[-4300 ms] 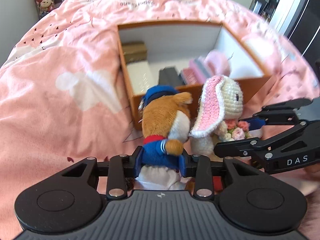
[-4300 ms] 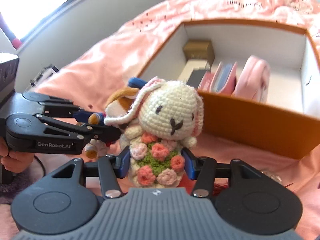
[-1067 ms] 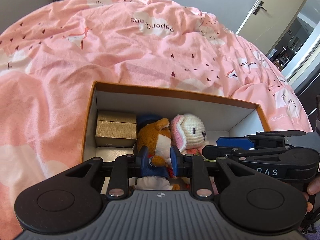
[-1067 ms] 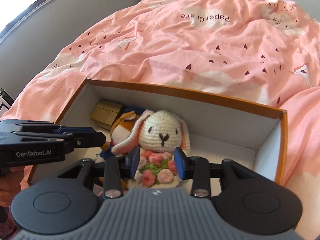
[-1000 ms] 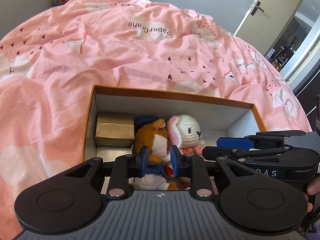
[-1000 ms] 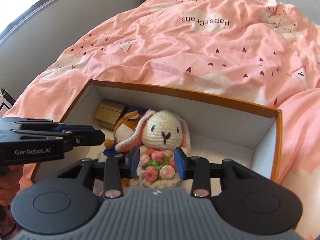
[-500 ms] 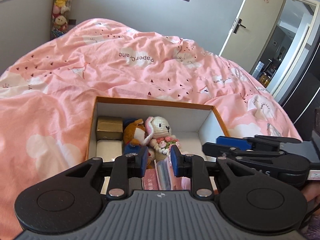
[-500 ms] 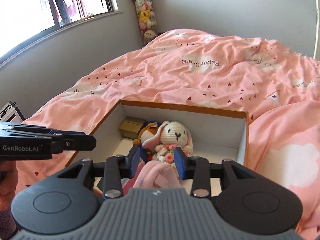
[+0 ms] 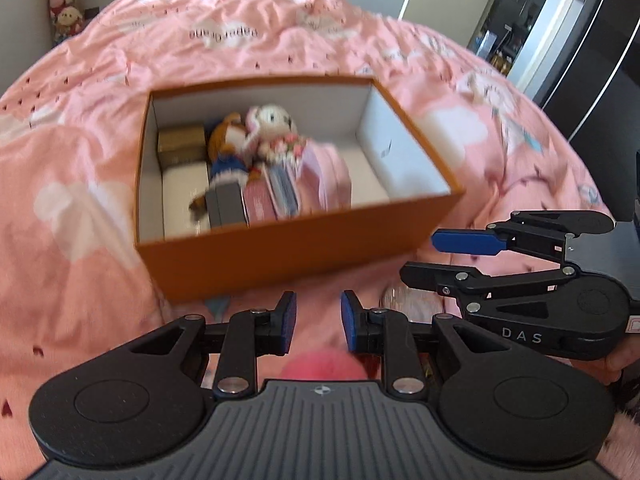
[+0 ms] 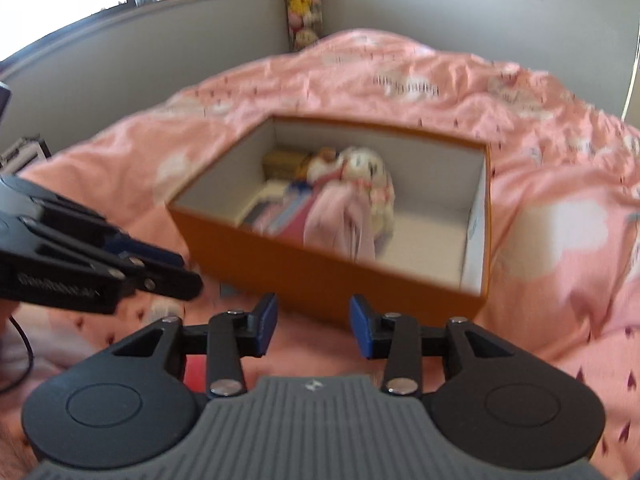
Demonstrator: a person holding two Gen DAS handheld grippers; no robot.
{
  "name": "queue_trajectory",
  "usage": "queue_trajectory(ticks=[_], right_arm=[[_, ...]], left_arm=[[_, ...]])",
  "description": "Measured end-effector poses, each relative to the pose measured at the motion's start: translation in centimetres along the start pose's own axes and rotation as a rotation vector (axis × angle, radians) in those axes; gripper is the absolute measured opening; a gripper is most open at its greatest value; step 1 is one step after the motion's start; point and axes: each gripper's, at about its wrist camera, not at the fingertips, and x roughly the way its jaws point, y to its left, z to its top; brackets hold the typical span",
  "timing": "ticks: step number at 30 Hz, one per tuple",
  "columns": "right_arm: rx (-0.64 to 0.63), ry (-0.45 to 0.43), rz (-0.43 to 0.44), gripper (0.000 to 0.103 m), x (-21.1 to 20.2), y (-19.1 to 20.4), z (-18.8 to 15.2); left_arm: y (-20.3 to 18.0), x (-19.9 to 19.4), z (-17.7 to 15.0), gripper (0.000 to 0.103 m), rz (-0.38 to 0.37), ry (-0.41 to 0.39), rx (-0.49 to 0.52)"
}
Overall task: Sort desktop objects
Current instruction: 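Reach the left gripper to the pink pom-pom while the right approaches the glitter mirror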
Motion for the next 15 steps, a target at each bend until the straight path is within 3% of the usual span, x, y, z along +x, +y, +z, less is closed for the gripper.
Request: queue_trajectory(ticks=[8, 15], right_arm=[[0.010, 0.214, -0.044, 0.049, 2.5, 1.3, -4.8], [0.067, 0.265, -0.031, 0.055, 3.7, 0.3, -5.0]], left_arm=[[0.0, 2.2, -3.2, 0.048, 0.026, 0.177, -0.037], [0.4, 4.6, -4.3, 0.052, 0.004, 0.284, -0.088]])
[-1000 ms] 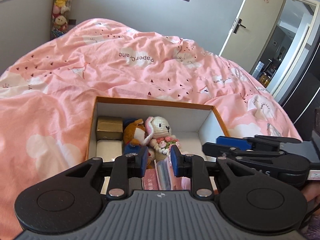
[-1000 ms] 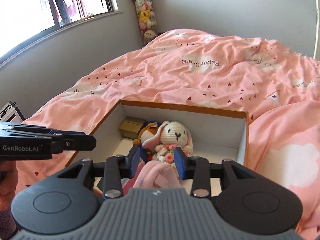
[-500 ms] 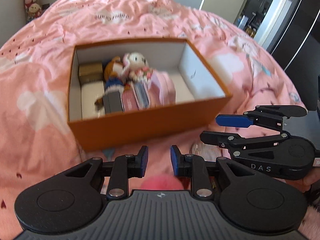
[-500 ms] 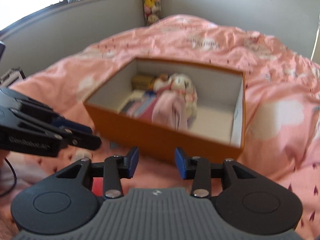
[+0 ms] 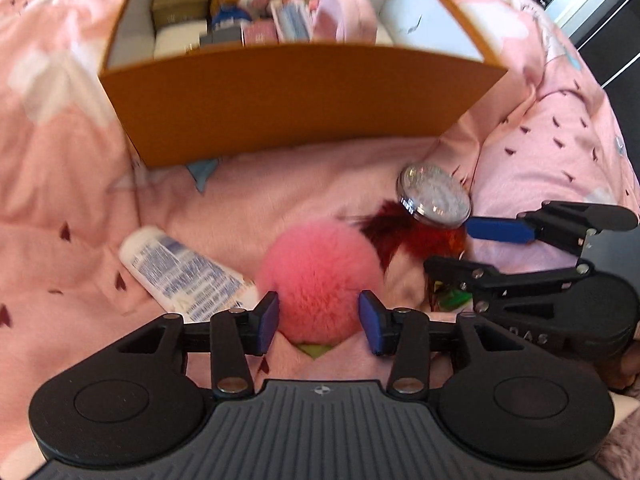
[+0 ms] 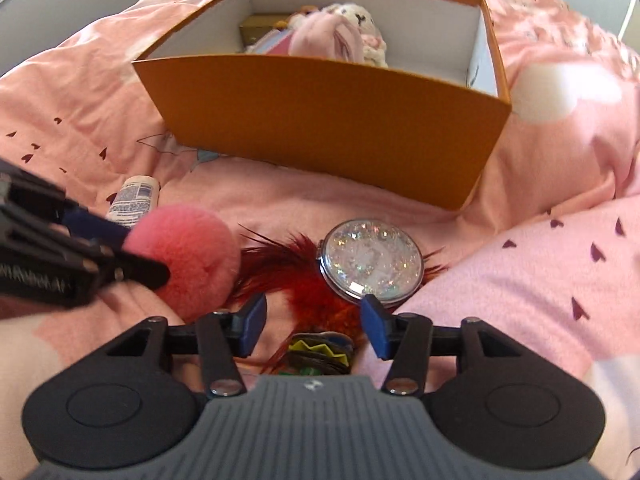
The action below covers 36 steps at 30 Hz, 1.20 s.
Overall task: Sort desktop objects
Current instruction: 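Reach the left gripper to the pink pom-pom while the right approaches the glitter mirror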
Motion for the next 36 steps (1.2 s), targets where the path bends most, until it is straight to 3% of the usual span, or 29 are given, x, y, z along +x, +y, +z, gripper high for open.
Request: queue_trajectory(ticks=[8, 14, 17, 18, 29, 33, 36], right_arm=[[0.015, 0.034, 0.020, 0.056, 0.9, -0.1, 0.2], [0.035, 0.036, 0.029, 0.056, 1.1, -0.4, 0.2], [0.043, 0.028, 0.030, 0.056, 0.9, -0.6, 0.1], [0.047, 0.024, 0.029, 0.056, 0.8, -0.6, 0.1], [0.220, -0.070, 0.048, 0.055, -0.9, -3.8, -0.4], [0.259, -0.087, 0.043, 0.055, -1.4, -4.8, -0.4], [0.275, -0.086, 0.043, 0.055, -1.3, -4.9, -0.3]], left_arm=[[0.3, 2.4, 0.5, 0.051, -0.008, 0.055, -0.021], [0.2, 2.2, 0.4, 0.032, 0.012, 0.017, -0.026], [-0.2, 1.0, 0.3, 0.010, 0.030, -0.046, -0.004], [-0.3, 0.7, 0.3, 0.007, 0.033, -0.067, 0.003], [0.4, -2.3, 0.1, 0.004, 0.049, -0.213, -0.048], [1.1, -4.0, 0.4, 0.003, -0.022, -0.259, -0.100], [1.0, -5.3, 0.5, 0.003, -0.017, -0.303, -0.096]])
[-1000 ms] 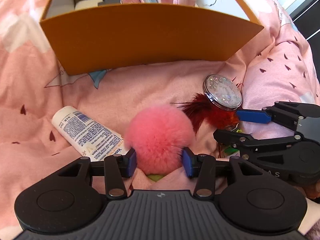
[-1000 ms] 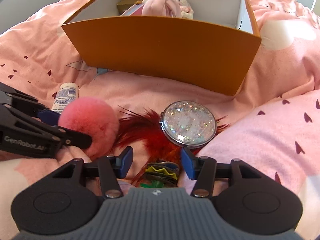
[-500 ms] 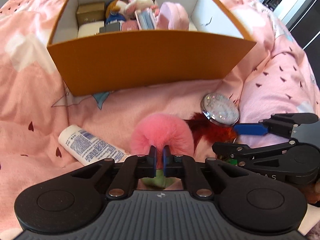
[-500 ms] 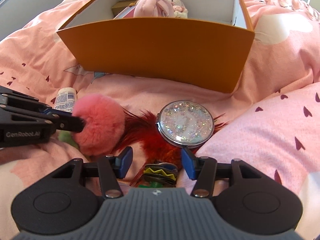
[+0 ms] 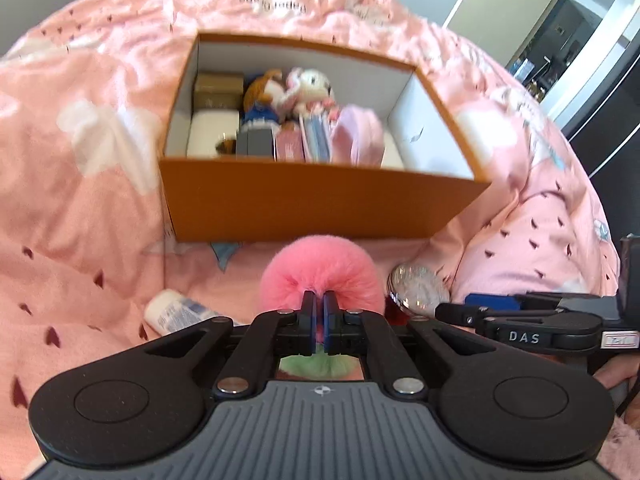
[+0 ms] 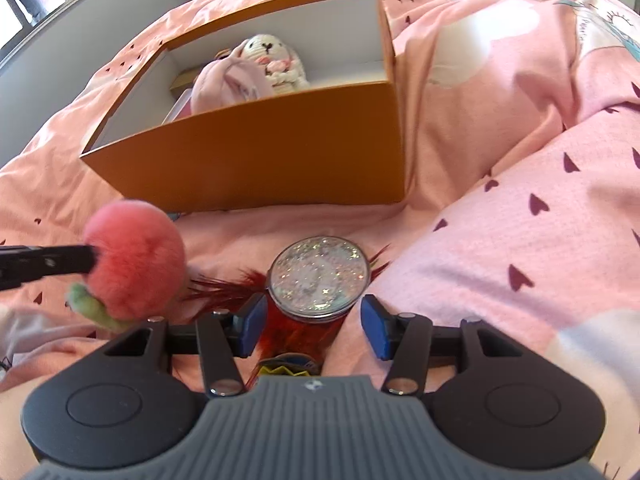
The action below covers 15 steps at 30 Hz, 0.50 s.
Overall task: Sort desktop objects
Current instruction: 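Reach the left gripper to the pink pom-pom while the right approaches the glitter mirror, then grasp the pink pom-pom with the left gripper while the right grasps the glitter mirror edge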
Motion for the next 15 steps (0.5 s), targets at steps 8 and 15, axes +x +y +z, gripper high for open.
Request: queue_trajectory(ticks=[8, 15], right_arm=[[0.131, 0.047, 0.040, 0.052, 1.8, -1.9, 1.9], [0.158, 0.111, 0.042, 0.051, 5.0, -2.7, 3.0]], left_arm=[[0.5, -1.6, 0.5, 0.000, -0.001, -0.070, -0.022], [0.8, -2.0, 0.9, 0.000, 0.002, -0.089, -0.018]])
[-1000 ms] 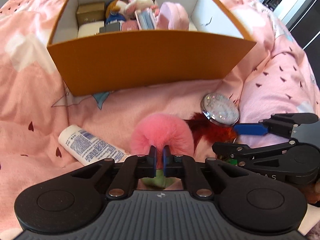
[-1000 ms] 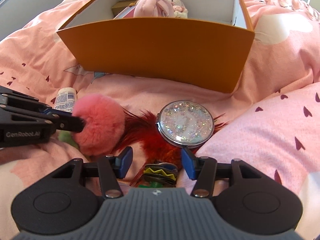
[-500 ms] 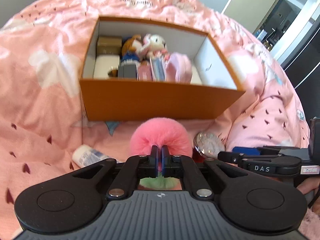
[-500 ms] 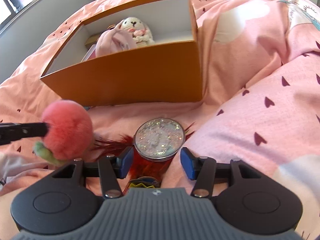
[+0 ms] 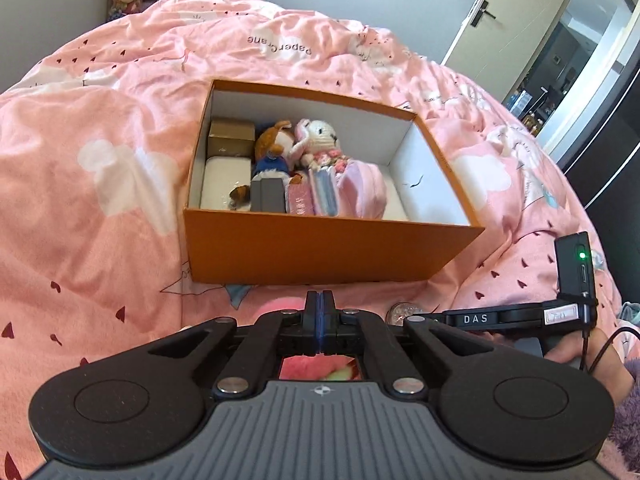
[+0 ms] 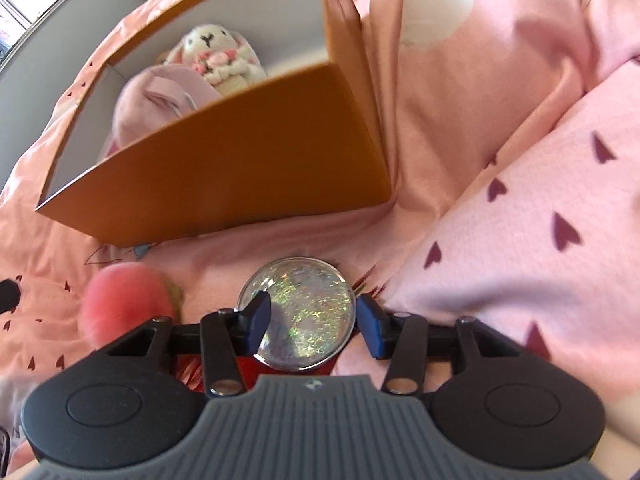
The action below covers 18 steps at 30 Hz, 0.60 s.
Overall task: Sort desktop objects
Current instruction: 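Grasp the pink pom-pom with the left gripper while the right grasps the glitter mirror edge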
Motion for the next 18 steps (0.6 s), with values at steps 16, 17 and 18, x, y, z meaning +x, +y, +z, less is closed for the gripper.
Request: queue_trajectory(ticks=[16, 17, 18], right_arm=[[-0.191, -0.042, 0.082, 0.033, -1.6, 4.4, -1.5], [-0.191, -0.032, 0.081, 0.033, -1.1, 4.5, -1.4], [-0.189, -0.020, 0.079, 0.033, -0.5, 4.8, -1.4]], left_arm=[[1.4, 3.2, -1.4, 0.018, 0.051, 0.136, -0.029], [1.4, 3.3, -1.4, 0.021, 0.052, 0.138, -0.029], [1.4, 3.4, -1.5, 0.024, 0.055, 0.139, -0.028]])
